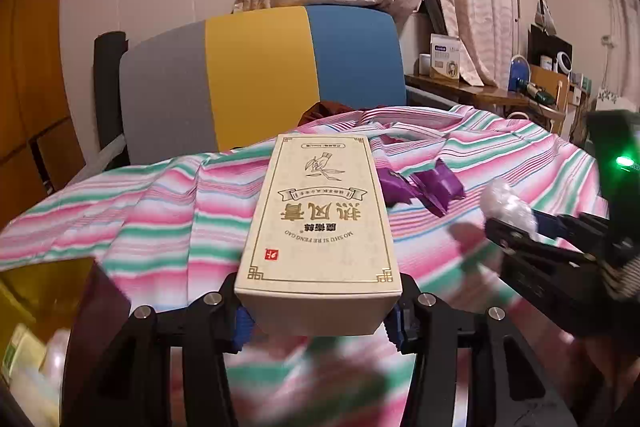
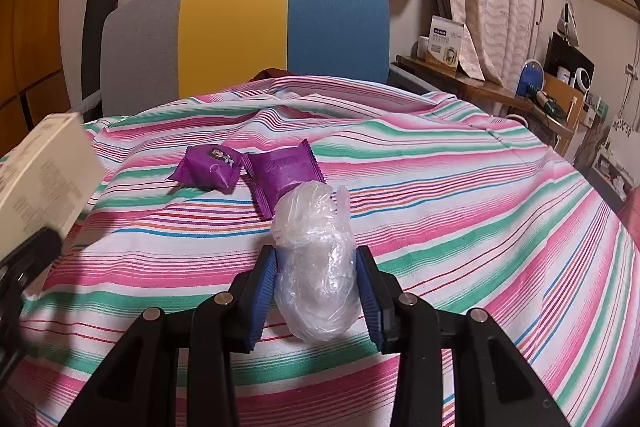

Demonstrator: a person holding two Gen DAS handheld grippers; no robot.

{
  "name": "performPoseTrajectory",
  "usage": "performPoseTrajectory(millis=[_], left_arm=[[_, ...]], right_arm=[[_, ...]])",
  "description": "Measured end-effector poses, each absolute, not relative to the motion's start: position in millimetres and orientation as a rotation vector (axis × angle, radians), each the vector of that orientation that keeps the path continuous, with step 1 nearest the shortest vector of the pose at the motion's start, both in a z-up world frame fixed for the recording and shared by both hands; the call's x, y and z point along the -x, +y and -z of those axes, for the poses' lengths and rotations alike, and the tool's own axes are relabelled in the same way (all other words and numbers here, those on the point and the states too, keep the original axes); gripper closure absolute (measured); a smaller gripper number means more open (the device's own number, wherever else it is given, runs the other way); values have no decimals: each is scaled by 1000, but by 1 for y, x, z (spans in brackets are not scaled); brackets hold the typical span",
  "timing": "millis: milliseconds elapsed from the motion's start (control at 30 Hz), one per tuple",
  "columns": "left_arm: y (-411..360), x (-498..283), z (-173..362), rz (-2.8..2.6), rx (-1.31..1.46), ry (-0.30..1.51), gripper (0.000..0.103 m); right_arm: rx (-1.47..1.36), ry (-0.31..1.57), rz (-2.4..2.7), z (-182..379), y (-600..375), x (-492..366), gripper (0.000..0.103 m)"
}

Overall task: Organize objects
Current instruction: 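Carry the cream box into the gold tin and open the left gripper while the right holds the bundle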

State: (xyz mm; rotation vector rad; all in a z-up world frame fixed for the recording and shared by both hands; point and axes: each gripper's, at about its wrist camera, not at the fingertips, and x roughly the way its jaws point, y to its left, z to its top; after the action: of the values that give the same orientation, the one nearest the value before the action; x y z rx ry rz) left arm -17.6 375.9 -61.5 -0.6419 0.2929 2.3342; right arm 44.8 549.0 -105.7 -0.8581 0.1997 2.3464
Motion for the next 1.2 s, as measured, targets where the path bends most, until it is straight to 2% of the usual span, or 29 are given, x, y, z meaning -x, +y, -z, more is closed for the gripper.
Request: performPoseTrajectory(millis=[600, 933, 1200], left_arm=[[252, -34, 30, -2382, 693, 15, 51], [144, 11, 16, -2590, 846, -191, 51], [72, 64, 33, -2675, 1076, -297, 51]], right_arm=[[827, -4, -2434, 98, 515, -39, 63], [829, -83, -2458, 96, 502, -36, 63], [856, -176, -2448, 99, 488, -32, 63]])
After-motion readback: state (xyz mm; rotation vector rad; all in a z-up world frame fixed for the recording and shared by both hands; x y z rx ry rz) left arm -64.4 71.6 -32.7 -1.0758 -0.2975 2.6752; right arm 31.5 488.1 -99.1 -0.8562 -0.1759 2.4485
